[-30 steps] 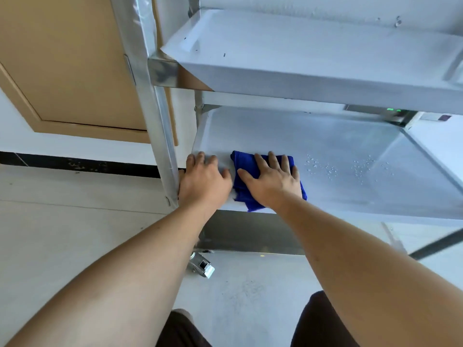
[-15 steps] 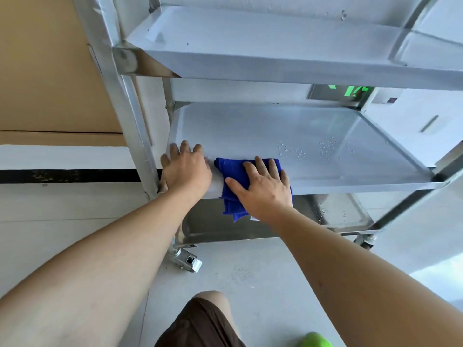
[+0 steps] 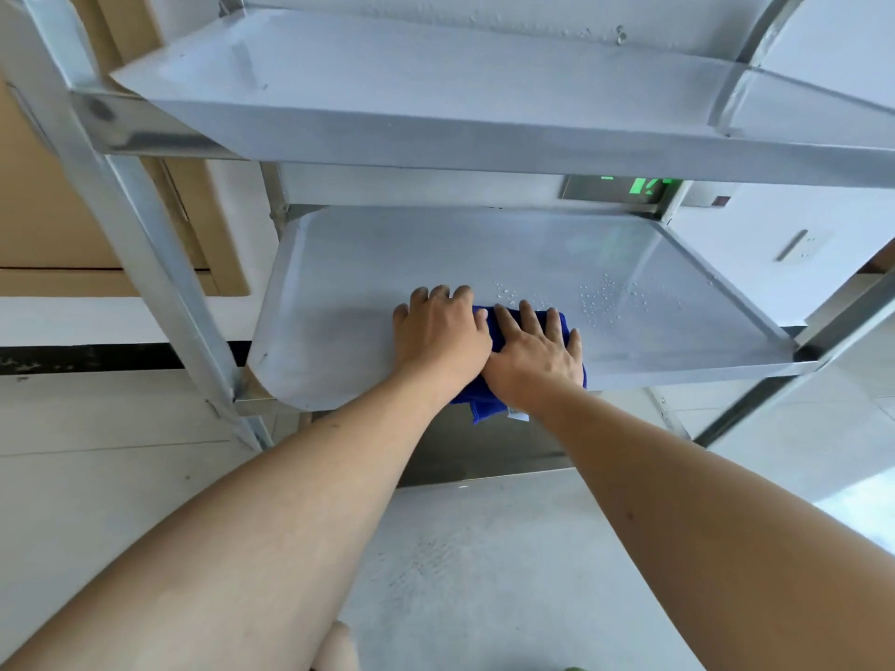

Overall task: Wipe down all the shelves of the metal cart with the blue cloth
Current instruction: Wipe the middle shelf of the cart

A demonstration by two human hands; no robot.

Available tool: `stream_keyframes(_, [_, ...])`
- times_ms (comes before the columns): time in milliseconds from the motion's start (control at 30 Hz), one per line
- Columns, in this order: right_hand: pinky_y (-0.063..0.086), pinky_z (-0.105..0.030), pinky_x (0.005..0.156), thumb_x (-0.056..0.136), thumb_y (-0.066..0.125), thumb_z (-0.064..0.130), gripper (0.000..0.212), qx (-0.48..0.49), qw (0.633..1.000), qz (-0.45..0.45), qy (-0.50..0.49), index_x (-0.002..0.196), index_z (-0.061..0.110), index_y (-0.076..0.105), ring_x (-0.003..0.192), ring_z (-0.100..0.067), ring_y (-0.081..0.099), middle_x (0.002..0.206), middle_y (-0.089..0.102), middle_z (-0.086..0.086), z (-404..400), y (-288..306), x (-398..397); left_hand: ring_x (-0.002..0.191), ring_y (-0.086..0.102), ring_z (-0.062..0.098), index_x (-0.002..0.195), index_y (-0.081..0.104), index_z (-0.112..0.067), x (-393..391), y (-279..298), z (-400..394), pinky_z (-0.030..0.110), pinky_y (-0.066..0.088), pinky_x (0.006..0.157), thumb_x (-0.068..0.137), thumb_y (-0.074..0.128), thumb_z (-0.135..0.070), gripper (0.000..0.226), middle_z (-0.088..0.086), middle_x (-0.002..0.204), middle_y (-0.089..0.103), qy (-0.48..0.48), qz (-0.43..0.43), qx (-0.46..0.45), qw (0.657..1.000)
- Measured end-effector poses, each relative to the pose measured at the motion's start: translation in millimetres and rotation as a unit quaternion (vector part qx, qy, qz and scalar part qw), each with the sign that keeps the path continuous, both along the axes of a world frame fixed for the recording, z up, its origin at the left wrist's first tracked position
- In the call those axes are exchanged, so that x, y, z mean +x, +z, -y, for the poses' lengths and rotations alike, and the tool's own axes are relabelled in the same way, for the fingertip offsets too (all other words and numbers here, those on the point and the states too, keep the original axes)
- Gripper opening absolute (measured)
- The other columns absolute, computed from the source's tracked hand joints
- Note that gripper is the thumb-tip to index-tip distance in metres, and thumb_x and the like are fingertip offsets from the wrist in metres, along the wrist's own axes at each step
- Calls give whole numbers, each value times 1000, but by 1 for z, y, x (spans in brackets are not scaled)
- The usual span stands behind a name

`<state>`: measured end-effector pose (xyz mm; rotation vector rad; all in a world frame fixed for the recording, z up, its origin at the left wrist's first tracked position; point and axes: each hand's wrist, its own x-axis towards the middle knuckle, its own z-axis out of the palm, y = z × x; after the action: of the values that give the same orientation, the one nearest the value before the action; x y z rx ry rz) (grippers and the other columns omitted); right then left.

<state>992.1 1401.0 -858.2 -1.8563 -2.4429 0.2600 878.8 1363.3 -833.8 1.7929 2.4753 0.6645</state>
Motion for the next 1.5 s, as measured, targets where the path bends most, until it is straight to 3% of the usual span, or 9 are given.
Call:
stream_keyframes(233, [-3, -53, 122, 78, 16, 88, 94, -13, 1000, 7, 0, 159, 41, 11, 155, -28, -9, 170, 3, 5, -56, 2, 1, 113, 51, 29, 113, 56, -18, -14, -13, -21, 47, 41, 95, 96, 37, -39, 33, 5, 115, 64, 15, -16, -14, 1000])
stream_keyframes(500, [8, -54, 120, 80, 21, 86, 90, 32, 999, 5, 19, 156, 38, 23, 154, -32, 2, 168, 14, 2, -139, -1, -24, 119, 47, 29, 114, 58, -20, -16, -30, -27, 46, 36, 98, 96, 33, -44, 39, 8, 126, 58, 21, -73, -15, 997])
stream_keyframes(700, [15, -56, 118, 79, 21, 84, 88, 42, 999, -5, 17, 151, 34, 34, 150, -34, 13, 161, 29, -2, -212, -2, -57, 131, 41, 28, 133, 50, -23, -13, -37, -31, 47, 32, 106, 96, 28, -46, 49, 8, 142, 50, 42, -98, -21, 994])
stream_keyframes(900, [22, -56, 113, 77, 26, 82, 86, 42, 999, -17, 13, 146, 33, 40, 145, -34, 23, 154, 38, -3, -259, 2, -82, 124, 46, 27, 125, 52, -24, -12, -39, -34, 47, 35, 104, 93, 27, -47, 46, 4, 128, 56, 52, -104, -20, 993])
stream_keyframes(1233, [21, -53, 114, 83, 24, 78, 81, 43, 998, -19, 40, 147, 31, 39, 145, -36, 20, 154, 37, -3, -228, -1, -54, 125, 46, 26, 129, 53, -25, -12, -33, -32, 47, 35, 104, 94, 27, -48, 49, 4, 131, 56, 35, -86, -41, 995])
stream_keyframes(1500, [16, -52, 118, 82, 23, 80, 81, 33, 998, -27, 40, 149, 35, 35, 150, -35, 12, 162, 27, 1, -136, -2, 13, 115, 49, 27, 104, 59, -22, -8, -19, -27, 46, 37, 99, 93, 32, -43, 36, 5, 116, 59, 28, -77, -60, 995])
